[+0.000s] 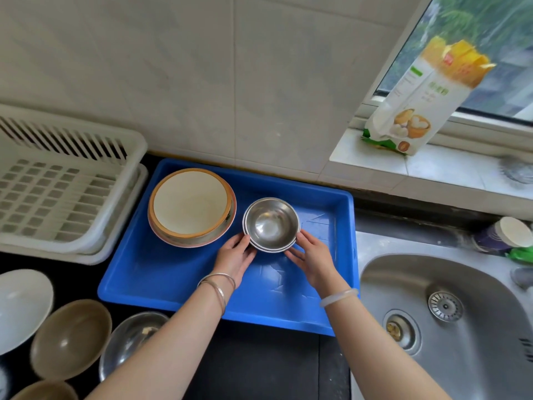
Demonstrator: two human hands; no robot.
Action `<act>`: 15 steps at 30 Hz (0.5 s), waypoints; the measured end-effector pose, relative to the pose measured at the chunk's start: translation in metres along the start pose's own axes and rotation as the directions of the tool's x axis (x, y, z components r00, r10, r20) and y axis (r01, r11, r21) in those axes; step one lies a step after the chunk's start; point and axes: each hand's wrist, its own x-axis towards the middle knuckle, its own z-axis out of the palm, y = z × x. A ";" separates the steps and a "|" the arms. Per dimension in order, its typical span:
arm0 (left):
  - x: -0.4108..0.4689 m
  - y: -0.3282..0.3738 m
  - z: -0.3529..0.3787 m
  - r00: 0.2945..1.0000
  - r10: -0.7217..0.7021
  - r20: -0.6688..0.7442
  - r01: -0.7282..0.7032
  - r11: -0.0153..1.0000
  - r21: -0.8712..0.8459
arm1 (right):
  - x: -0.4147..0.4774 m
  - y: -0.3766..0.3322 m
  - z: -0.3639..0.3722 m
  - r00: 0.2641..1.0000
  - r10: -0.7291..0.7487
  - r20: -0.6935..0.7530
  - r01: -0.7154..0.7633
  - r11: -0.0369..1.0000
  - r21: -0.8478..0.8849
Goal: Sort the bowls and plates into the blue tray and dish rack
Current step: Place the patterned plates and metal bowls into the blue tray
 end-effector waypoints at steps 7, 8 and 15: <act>0.010 0.002 0.011 0.999 0.037 0.007 -0.037 0.999 -0.040 | 0.018 -0.009 0.012 1.000 -0.001 -0.017 0.002 0.999 0.040; 0.011 0.003 0.012 0.999 0.042 -0.002 -0.042 0.998 -0.042 | 0.020 -0.010 0.013 1.000 -0.002 -0.020 0.003 0.999 0.042; 0.015 0.009 0.019 0.997 0.065 -0.045 -0.067 0.997 -0.044 | 0.025 -0.012 0.020 0.999 -0.007 -0.042 0.009 0.999 0.045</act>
